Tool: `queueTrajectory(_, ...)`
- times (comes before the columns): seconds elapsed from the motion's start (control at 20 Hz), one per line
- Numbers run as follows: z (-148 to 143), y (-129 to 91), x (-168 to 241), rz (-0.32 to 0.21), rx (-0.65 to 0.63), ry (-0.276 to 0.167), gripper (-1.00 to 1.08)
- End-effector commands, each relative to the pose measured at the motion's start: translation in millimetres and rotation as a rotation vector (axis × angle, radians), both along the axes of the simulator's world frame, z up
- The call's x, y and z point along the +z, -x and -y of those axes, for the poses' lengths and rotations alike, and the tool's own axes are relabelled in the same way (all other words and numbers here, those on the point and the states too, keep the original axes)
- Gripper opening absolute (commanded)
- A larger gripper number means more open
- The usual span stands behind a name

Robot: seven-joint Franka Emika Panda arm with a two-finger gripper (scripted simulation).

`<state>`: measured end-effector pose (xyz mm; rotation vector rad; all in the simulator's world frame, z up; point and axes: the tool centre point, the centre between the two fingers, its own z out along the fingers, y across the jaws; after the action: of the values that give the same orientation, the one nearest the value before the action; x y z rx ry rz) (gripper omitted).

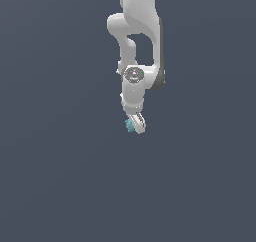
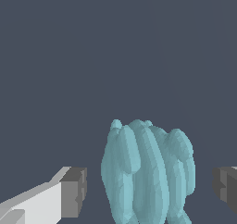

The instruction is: Pick up the object and move it to a goal position.

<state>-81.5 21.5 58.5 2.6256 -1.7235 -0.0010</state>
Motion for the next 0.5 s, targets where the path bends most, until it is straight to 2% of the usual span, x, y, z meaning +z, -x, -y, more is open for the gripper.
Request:
queueTrajectory(0.0,-0.2,-0.2,-8.5,0.001,-0.001,0.000,1.00)
queueTrajectory(0.2,-0.2,-0.6,-13.0,0.001,-0.001,0.000,1.00)
queueTrajectory(0.25,-0.2,-0.6,-13.0,0.001,-0.001,0.000,-1.00)
queueTrajectory(0.45,-0.2,-0.6,-13.0,0.001,-0.001,0.000,-1.00)
